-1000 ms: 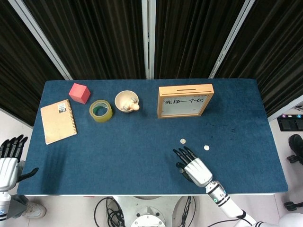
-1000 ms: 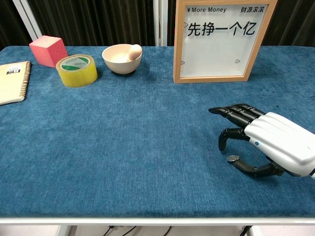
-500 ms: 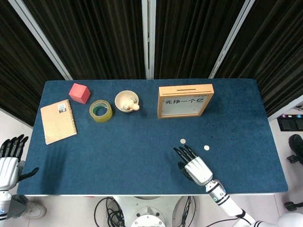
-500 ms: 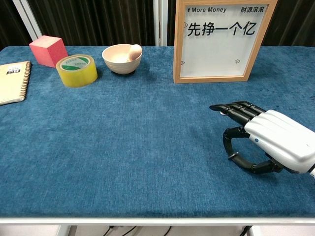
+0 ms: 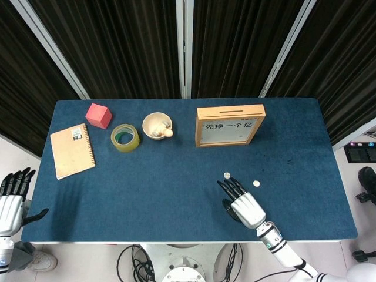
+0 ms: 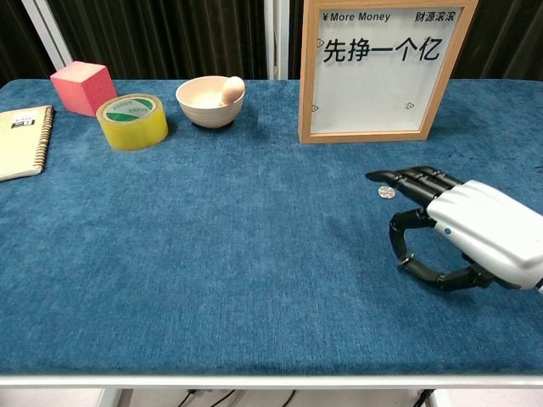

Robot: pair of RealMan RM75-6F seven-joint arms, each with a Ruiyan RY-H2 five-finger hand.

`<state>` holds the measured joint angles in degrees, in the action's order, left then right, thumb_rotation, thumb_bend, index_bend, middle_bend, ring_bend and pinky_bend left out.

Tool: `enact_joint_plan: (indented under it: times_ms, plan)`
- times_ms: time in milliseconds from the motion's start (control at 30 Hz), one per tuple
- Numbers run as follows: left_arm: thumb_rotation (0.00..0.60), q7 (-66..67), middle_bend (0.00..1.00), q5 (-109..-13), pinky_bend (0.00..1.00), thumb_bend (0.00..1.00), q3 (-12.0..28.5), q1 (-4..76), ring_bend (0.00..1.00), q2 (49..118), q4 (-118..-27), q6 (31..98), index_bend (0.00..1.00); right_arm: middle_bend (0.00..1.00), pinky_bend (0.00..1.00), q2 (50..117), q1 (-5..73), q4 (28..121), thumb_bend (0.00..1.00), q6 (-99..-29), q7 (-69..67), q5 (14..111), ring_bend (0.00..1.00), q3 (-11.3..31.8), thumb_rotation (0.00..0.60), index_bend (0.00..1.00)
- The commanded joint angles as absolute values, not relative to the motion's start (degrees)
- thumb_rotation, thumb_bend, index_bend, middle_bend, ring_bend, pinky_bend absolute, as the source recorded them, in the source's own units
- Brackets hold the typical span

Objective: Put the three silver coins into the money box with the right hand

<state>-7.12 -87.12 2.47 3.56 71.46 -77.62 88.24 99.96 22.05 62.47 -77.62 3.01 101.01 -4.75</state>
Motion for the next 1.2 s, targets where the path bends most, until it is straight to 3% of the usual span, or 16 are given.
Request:
enact_joint_plan:
  times_ms: [33, 233, 433, 567, 867, 1000, 1200]
  plan:
    - [0.6, -7.04, 0.04, -87.04, 0.0, 0.04, 2.46, 3.54, 0.0, 71.31, -77.85, 88.19, 0.04, 0.0, 0.0, 98.62, 22.47, 63.79, 0.43, -78.41, 2.58, 101.05, 0.0, -3.99, 0.6, 0.69]
    - [0.6, -6.82, 0.04, -87.26, 0.0, 0.04, 2.28, 3.54, 0.0, 71.01, -78.36, 88.15, 0.04, 0.0, 0.0, 89.79, 25.21, 74.73, 0.43, -79.47, 0.76, 98.37, 0.0, 2.13, 0.6, 0.7]
    - [0.6, -5.68, 0.04, -87.6, 0.0, 0.04, 2.17, 3.88, 0.0, 70.91, -79.11, 87.82, 0.04, 0.0, 0.0, 77.53, 29.04, 90.81, 0.43, -75.6, 2.1, 92.55, 0.0, 10.47, 0.6, 0.72]
    - [0.6, -4.84, 0.04, -87.76, 0.0, 0.04, 2.13, 4.1, 0.0, 70.86, -79.69, 87.63, 0.04, 0.0, 0.0, 72.65, 31.82, 96.13, 0.43, -72.88, 6.47, 88.33, 0.0, 15.97, 0.6, 0.74]
    - [0.6, -3.61, 0.04, -88.38, 0.0, 0.04, 1.67, 4.17, 0.0, 70.15, -81.1, 87.61, 0.04, 0.01, 0.0, 66.06, 41.35, 100.29, 0.45, -57.73, 16.48, 65.86, 0.0, 25.98, 0.6, 0.77]
    - [0.6, -3.25, 0.04, -88.62, 0.0, 0.04, 1.5, 4.21, 0.0, 69.89, -81.46, 87.57, 0.04, 0.02, 0.0, 64.87, 46.48, 99.71, 0.45, -51.97, 21.99, 52.41, 0.0, 27.35, 0.6, 0.78]
    - [0.6, -3.16, 0.04, -88.03, 0.0, 0.04, 1.25, 4.33, 0.0, 69.11, -82.1, 86.46, 0.04, 0.02, 0.0, 66.85, 54.23, 95.54, 0.45, -51.76, 30.9, 39.75, 0.0, 26.65, 0.6, 0.79]
